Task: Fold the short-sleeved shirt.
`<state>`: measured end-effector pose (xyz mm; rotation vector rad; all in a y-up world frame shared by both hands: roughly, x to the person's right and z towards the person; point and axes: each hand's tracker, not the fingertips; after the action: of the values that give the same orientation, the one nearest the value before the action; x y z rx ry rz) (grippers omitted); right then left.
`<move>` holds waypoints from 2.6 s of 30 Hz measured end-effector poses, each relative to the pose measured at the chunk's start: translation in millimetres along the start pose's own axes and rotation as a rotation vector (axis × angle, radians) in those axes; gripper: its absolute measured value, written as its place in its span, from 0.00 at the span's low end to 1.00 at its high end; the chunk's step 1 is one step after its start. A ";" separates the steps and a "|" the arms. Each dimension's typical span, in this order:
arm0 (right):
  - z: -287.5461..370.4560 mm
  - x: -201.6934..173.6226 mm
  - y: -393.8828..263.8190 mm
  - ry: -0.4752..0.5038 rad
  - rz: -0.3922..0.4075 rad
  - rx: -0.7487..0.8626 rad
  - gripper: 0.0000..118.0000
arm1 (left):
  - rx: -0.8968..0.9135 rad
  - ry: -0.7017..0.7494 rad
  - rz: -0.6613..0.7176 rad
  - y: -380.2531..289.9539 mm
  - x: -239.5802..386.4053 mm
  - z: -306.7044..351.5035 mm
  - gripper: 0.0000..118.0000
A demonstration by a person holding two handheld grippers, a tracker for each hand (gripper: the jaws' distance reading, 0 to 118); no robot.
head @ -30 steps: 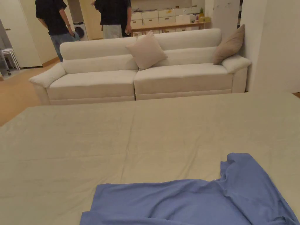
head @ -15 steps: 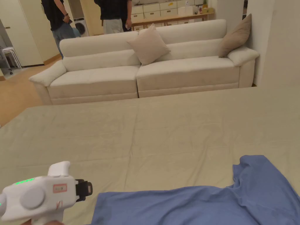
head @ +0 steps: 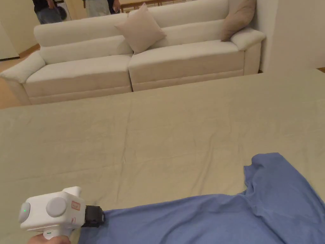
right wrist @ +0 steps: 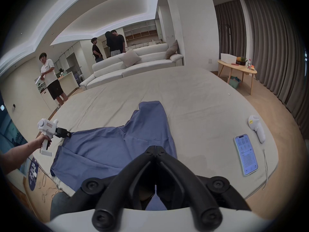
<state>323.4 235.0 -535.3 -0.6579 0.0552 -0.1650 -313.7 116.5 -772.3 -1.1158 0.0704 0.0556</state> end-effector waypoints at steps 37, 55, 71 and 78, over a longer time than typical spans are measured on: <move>-239.7 1.7 78.3 0.012 0.107 -0.231 0.00 | 0.233 -0.183 0.085 -22.0 11.2 80.7 0.04; 42.1 3.6 -32.7 0.095 0.025 -0.152 0.00 | 0.247 -0.222 0.098 -188.0 -39.4 210.3 0.04; -2.6 31.4 -126.9 0.062 0.103 -0.489 0.53 | 0.033 -0.120 0.085 -261.5 -43.0 140.0 0.73; 87.3 43.0 -35.6 0.034 -0.081 0.005 0.95 | 0.364 -0.189 0.261 -242.2 -67.2 240.1 0.91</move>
<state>370.0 252.7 -444.4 -0.6527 0.0607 -0.2543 -354.4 225.4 -444.8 -0.7286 0.0540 0.3674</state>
